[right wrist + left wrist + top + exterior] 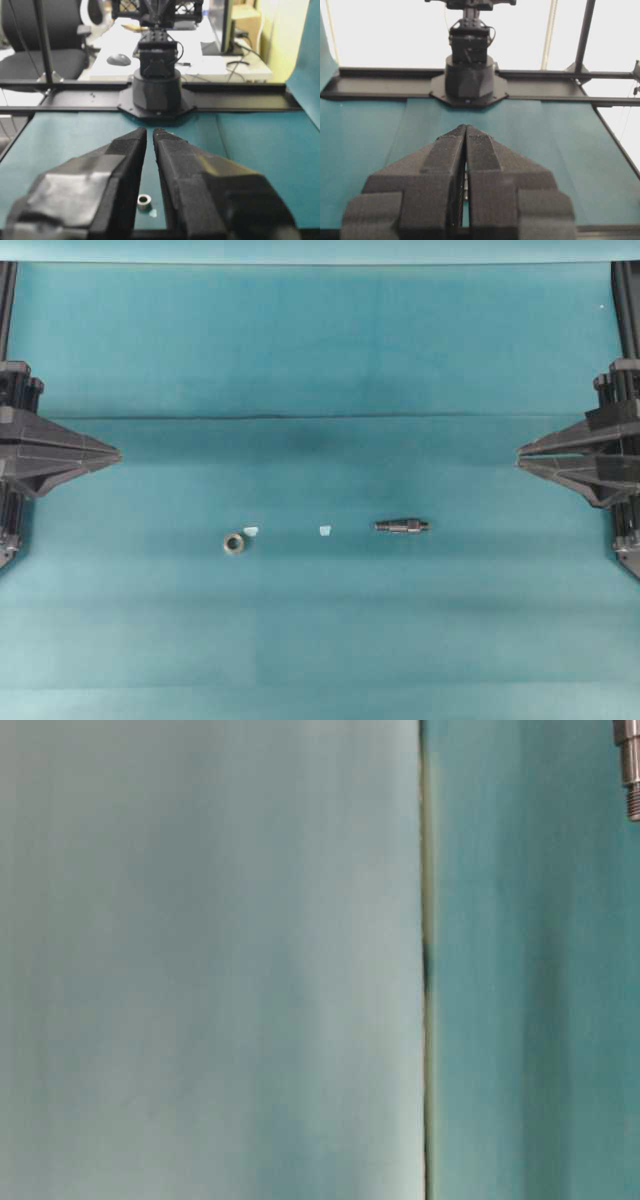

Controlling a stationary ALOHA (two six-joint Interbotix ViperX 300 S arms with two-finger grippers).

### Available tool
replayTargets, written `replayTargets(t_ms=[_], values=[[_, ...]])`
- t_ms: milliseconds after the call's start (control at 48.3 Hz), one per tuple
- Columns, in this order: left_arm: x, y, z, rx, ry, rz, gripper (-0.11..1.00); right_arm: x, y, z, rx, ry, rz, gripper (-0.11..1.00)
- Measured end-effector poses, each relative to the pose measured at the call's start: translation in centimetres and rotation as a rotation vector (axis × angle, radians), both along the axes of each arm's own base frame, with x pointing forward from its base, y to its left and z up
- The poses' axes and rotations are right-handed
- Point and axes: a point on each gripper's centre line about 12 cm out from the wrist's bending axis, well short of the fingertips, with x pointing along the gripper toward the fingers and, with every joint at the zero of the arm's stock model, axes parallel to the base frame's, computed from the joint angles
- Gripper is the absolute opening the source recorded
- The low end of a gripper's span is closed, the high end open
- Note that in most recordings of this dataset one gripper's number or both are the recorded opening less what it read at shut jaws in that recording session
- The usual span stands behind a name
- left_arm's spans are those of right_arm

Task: Insert the washer onto the shaft with both hands.
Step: 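Move left gripper over the silver washer and right gripper over the threaded shaft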

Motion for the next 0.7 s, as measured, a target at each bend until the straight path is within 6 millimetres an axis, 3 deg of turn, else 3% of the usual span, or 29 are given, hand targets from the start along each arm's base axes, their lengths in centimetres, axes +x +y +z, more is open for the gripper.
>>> replayTargets(t_ms=[83,145,311,559,705], values=[[1.0,0.1,-0.9,-0.045,0.097,0.001,0.02,0.2,0.0,-0.6,0.03,0.035,0.001,0.02],[1.9,0.1,-1.5,-0.069,0.164,0.005,0.02,0.4,0.1,-1.4,0.108,0.1,0.003,-0.03],[2.4,0.2,-0.4,-0.105,0.188,0.008,0.02,0.8,0.3,-4.1,0.301,0.319,-0.009,-0.09],[3.4,-0.2,-2.7,-0.129,0.385,0.007,0.02,2.5,0.4,-5.1,0.328,0.482,-0.027,-0.09],[4.7,-0.2,-3.9,-0.143,0.52,0.019,0.02,4.1,0.4,-6.6,0.331,0.624,-0.044,-0.09]])
